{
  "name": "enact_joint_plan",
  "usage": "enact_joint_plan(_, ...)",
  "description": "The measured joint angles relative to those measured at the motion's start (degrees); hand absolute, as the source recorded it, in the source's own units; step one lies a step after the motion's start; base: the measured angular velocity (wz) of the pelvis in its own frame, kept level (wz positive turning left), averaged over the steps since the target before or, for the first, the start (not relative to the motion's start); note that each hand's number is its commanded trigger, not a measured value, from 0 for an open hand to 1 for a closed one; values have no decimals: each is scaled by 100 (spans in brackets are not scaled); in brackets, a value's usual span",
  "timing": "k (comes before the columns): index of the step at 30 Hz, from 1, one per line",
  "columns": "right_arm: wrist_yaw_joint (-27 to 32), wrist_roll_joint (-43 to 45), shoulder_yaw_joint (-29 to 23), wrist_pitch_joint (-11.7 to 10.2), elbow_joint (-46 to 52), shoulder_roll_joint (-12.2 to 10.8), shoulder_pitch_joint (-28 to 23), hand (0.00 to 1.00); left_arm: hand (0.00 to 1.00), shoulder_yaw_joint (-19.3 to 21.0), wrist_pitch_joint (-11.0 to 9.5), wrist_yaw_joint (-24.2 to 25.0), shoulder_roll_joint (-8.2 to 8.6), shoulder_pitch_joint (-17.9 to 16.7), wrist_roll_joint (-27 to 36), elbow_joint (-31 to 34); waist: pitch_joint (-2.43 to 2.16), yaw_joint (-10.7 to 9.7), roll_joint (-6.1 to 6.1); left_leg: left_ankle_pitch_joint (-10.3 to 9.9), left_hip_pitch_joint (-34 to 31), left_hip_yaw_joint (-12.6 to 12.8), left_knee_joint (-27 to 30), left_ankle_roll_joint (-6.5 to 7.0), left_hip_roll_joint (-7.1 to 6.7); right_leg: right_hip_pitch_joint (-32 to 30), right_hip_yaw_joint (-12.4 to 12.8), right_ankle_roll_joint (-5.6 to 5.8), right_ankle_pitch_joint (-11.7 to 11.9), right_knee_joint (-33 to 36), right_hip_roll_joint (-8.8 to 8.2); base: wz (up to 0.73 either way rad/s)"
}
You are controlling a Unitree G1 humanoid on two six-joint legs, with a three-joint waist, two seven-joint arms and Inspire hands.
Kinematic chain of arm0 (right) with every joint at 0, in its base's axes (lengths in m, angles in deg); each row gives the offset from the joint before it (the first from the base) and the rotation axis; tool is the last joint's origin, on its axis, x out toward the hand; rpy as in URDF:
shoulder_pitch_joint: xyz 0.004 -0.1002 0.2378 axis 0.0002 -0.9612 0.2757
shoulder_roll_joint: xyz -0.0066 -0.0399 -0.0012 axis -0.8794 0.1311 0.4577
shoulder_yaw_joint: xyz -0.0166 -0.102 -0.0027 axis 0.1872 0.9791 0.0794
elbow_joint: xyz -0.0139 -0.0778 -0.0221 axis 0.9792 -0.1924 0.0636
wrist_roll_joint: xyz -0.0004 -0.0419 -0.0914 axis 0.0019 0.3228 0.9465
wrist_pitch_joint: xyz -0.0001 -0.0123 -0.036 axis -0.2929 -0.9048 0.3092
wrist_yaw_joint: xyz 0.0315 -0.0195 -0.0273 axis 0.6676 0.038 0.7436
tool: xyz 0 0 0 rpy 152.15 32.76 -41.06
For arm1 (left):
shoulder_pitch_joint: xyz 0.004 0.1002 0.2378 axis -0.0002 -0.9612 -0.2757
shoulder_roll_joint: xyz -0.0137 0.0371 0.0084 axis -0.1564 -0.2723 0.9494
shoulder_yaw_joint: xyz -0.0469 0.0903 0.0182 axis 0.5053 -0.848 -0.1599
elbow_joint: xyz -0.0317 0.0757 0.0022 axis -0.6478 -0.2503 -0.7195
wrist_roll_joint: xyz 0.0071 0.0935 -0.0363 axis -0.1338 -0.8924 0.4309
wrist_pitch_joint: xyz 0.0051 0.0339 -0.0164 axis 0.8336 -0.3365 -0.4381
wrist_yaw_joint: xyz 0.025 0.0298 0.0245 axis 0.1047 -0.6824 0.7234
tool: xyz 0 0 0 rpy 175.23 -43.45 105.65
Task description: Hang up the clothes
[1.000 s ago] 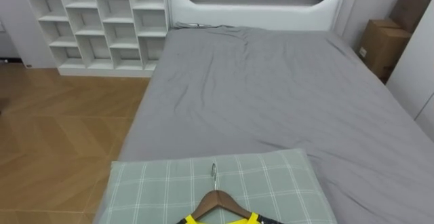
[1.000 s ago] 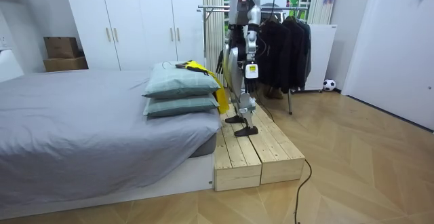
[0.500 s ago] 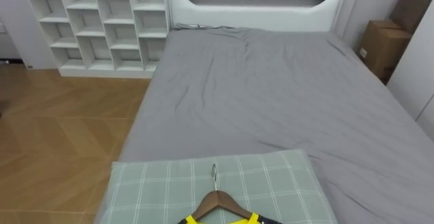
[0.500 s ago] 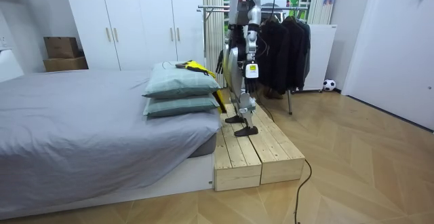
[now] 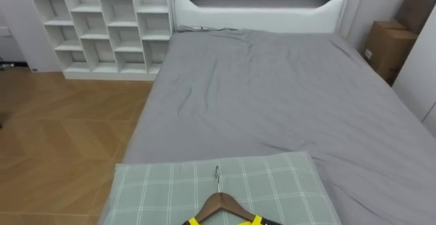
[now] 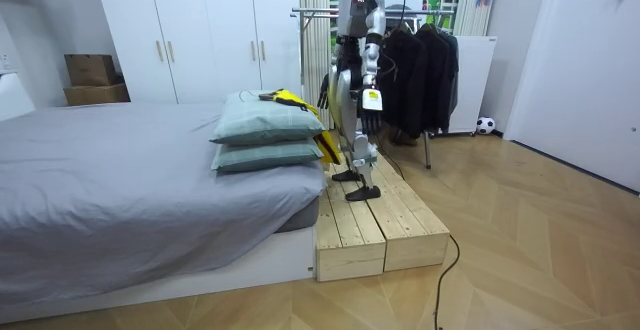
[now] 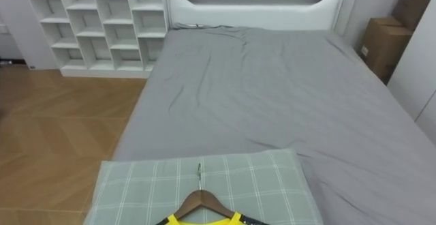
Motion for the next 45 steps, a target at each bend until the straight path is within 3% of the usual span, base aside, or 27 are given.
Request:
enact_joint_plan(6,44,29,-29,-55,0,40,11,0,0,89,-197,-581,-79,-41,-95,621,27,-6,61,1,-14,-29,-26,1,-9,-10,-33,2,-2,-14,-9,1)
enact_joint_plan(11,60,-17,-32,-198,15,63,-41,0,0,67,-470,-922,-80,101,-159,947,16,-43,108,3,-23,-88,-31,1,-16,-9,-90,2,-1,-14,-12,4)
enact_joint_plan(16,48,26,-33,-292,2,115,-52,0,0,-78,-711,-1276,-81,110,-757,1463,-4,-44,115,6,-12,-113,-14,1,-19,-3,-119,3,-1,2,-18,4)
enact_joint_plan(26,1,129,-174,-490,53,113,-138,0,0,-426,-857,-1501,-102,99,-2215,2821,-3,-149,42,9,-9,-114,-10,6,-32,4,-115,8,-4,2,-37,0)
enact_joint_plan(28,-1,193,-211,-525,56,121,-141,0,0,-642,-948,-1532,-179,114,-2509,3012,-5,-219,51,9,-9,-90,-8,7,-31,-5,-98,9,-4,4,-36,-5)
enact_joint_plan(35,42,188,-210,-524,78,133,-136,0,0,-1266,-940,-1518,-228,248,-3470,3415,-7,-340,71,10,-15,-60,-31,8,-29,-37,-67,9,-4,-4,-29,-2)
enact_joint_plan(37,66,213,-195,-525,85,156,-122,0,0,-1459,-939,-1514,-228,290,-3703,3545,-27,-353,72,10,-35,-35,-32,8,-28,-57,-52,10,-3,0,-30,-4)
enact_joint_plan(45,48,217,-160,-535,78,176,-83,0,0,-1837,-938,-1458,-207,308,-4074,3545,-33,-394,104,11,-24,22,-35,8,-24,-63,-16,11,-1,7,-32,-1)
